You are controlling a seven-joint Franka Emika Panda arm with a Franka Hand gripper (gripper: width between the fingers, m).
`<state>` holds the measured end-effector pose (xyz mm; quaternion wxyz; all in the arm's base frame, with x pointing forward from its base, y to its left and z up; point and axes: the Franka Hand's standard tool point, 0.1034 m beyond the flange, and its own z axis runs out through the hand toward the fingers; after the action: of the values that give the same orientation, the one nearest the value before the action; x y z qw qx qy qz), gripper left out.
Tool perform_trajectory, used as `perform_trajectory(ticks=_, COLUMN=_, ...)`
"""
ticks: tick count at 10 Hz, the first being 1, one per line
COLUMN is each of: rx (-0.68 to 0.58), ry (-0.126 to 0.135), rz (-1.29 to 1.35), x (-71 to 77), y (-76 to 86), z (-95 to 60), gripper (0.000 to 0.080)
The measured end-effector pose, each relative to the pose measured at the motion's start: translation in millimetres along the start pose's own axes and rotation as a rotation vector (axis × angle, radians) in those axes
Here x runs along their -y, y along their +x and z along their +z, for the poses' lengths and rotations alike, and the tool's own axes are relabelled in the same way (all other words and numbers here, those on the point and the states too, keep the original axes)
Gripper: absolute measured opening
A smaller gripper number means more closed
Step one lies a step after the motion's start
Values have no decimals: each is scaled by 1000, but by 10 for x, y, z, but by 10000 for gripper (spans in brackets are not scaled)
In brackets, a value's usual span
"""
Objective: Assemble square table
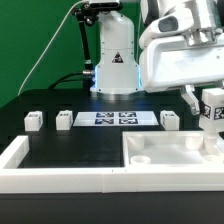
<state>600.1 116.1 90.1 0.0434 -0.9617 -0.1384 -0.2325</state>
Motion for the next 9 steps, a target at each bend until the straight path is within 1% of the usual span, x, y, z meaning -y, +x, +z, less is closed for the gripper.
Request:
perform_trajectory(ticks=1, rx=-6, ry=0, rz=-19, x=-20, y=-1, z=71, gripper=287)
perform_trajectory(ticks=2, rx=-4, ry=0, rz=-34, x=-22, y=-10, z=92, gripper=287)
perform_trajectory(ticks=6, rx=-3, ry=1, rz=-34, x=-21, y=-16, z=96, gripper=287)
perform_trajectory(ticks=8, rx=-21, ry=-5, rz=-50, x=-83, y=43, z=139, gripper=287)
perform_trajectory(ticks=9, rx=-20, ry=-4, rz=-51, x=-91, y=49, z=184, gripper=287)
